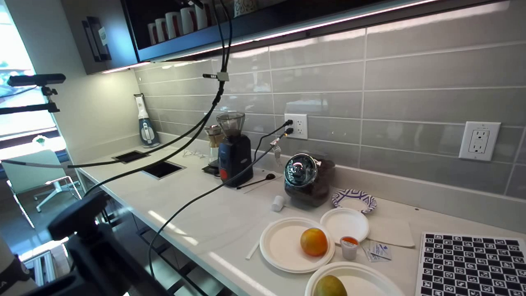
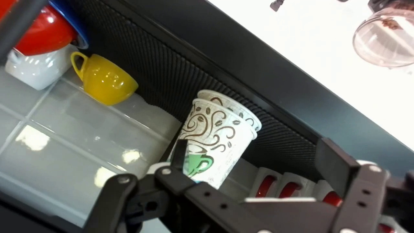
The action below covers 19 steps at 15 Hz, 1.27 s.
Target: Stack the cups together, then put them upside down
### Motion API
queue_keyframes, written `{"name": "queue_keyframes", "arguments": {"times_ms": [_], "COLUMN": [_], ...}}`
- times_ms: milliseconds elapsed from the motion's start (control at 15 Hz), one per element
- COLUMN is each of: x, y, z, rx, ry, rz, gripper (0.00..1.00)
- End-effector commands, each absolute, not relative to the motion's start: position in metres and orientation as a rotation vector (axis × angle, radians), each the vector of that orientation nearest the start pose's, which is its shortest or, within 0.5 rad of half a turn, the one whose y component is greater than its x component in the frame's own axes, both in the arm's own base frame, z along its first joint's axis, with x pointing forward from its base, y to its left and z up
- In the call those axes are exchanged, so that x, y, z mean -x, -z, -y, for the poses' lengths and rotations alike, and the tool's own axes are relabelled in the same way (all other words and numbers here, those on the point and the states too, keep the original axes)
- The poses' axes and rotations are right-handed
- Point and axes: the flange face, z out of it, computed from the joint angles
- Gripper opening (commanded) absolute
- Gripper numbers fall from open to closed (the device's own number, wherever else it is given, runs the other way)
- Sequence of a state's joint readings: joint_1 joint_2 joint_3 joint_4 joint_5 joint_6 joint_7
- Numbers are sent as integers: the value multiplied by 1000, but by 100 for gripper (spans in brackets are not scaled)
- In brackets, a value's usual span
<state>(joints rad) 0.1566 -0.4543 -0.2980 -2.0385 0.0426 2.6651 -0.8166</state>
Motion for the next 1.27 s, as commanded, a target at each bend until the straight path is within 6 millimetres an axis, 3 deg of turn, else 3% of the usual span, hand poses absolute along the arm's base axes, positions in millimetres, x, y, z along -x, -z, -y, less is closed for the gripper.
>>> {"name": "queue_keyframes", "arguments": {"times_ms": [0,467,1200], "x": [-438,-427,-434], "y": [-748,-750,-750], "z": [118,128,128], "rx": [2938,2926,2931], "ry": [1633,1576,1581], "rz": [714,486,481], "gripper": [100,100,100]}}
